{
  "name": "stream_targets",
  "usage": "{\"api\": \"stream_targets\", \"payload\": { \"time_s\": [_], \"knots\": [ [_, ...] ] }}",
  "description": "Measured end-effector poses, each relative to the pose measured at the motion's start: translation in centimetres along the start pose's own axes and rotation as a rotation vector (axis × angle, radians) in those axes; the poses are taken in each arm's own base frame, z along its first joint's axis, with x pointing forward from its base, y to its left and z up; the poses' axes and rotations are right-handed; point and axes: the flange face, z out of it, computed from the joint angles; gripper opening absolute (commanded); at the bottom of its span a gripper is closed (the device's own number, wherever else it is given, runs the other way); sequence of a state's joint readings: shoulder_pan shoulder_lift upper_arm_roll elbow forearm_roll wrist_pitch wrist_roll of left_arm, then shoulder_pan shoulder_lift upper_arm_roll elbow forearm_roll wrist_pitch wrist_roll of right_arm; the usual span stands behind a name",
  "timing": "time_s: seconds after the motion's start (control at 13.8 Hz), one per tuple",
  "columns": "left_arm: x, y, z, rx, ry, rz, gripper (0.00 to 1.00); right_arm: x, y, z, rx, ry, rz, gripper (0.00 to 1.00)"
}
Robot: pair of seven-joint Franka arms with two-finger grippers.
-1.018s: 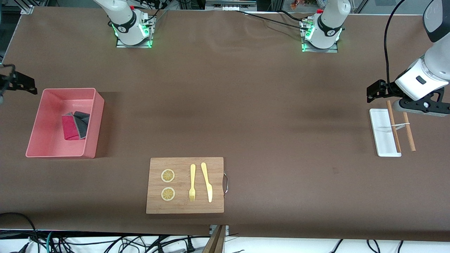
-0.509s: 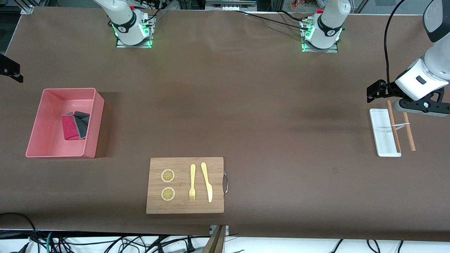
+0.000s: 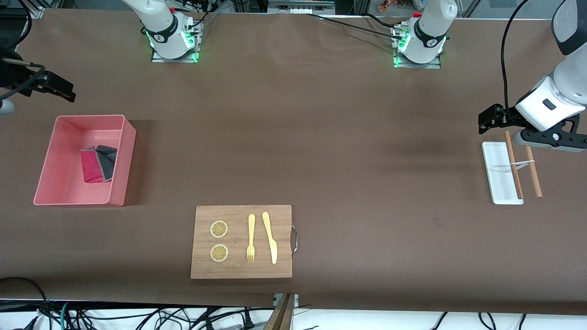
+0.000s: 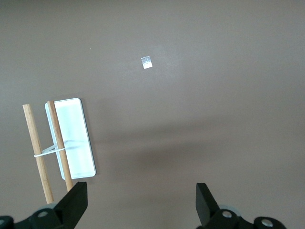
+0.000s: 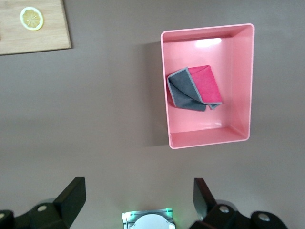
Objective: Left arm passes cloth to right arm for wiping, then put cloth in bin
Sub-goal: 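Release the cloth and raise the right gripper out of the bin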
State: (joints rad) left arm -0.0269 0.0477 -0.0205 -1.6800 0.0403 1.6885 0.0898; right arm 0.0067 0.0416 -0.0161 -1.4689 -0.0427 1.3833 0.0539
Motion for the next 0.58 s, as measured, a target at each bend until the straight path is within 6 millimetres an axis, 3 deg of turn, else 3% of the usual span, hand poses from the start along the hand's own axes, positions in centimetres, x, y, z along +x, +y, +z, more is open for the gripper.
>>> {"api": "stream_targets", "payload": {
  "time_s": [0.22, 0.58],
  "knots": [
    [0.0, 0.0, 0.0, 0.0, 0.0, 0.0, 1.0, -0.1, 2.7, 0.3, 0.027, -0.021, -0.013, 1.0],
    [0.0, 0.0, 0.0, 0.0, 0.0, 0.0, 1.0, 0.0, 2.4, 0.7, 0.027, -0.032, -0.027, 1.0]
  ]
}}
